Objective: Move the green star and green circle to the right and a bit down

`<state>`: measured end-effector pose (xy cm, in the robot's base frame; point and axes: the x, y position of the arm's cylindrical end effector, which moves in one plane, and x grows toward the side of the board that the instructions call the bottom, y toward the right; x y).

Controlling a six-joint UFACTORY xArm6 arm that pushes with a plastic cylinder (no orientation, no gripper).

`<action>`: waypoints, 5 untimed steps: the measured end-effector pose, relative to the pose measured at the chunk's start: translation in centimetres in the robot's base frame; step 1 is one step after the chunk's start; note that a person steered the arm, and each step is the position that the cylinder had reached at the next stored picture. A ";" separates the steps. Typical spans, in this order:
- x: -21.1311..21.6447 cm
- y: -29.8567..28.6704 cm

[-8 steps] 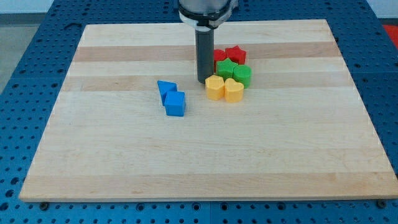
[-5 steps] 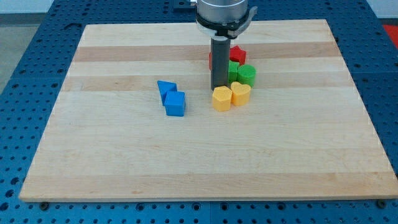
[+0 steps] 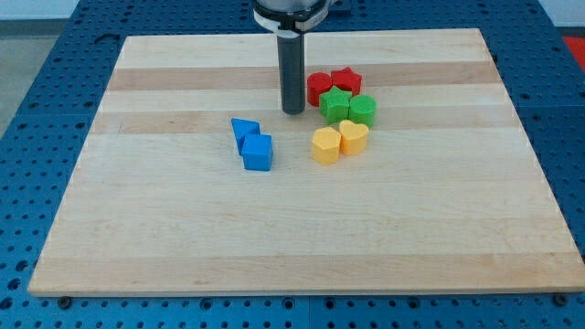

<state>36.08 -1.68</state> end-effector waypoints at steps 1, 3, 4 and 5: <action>-0.1 0.1; -0.5 2.2; -0.7 3.2; -0.7 3.2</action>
<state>35.36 1.52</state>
